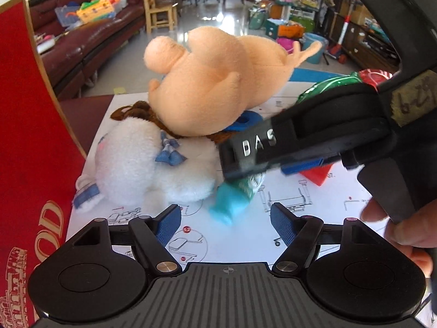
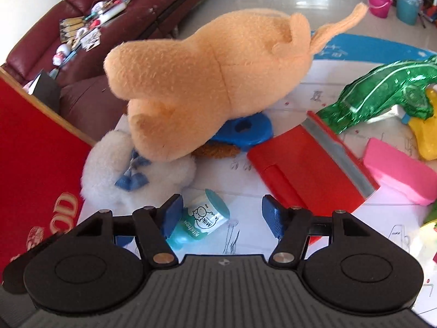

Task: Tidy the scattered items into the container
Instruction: 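Move the left tool to the teal-capped bottle while the right tool approaches it, then close the left tool on the bottle's teal cap while the right tool hovers beside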

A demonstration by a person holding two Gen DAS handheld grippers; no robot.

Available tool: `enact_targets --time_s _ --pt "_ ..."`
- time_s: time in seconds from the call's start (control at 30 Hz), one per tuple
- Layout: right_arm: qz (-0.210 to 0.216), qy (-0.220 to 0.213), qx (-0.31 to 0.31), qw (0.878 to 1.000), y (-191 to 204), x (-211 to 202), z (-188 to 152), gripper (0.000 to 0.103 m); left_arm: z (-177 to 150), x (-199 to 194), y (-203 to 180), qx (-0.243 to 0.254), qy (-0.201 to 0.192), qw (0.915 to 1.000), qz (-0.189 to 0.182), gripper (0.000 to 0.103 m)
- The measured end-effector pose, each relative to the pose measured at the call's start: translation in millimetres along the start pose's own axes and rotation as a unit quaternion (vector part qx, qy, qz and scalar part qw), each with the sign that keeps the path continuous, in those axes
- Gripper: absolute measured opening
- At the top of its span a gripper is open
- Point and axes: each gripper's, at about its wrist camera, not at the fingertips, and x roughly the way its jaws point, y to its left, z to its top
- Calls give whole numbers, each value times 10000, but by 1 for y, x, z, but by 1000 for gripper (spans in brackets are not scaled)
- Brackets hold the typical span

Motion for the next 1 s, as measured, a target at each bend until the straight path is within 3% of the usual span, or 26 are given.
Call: enact_targets --time_s 0.17,0.27,0.33,0.5,1.0 --pt "123 114 -164 9997 -10 -14 -10 69 0 3 -13 316 -67 9994 -123 80" --pt "217 226 -72 9995 -17 -20 -15 70 -1 13 -23 493 87 9987 -119 72" --pt "229 254 4 9994 -21 -24 -18 71 -2 23 -26 488 290 9983 -150 48" --pt "253 352 240 9988 -30 -34 -26 71 -2 24 -32 477 360 9980 -225 32" --pt "425 520 629 9958 -45 -57 -61 57 -25 4 -62 770 598 9944 -405 32"
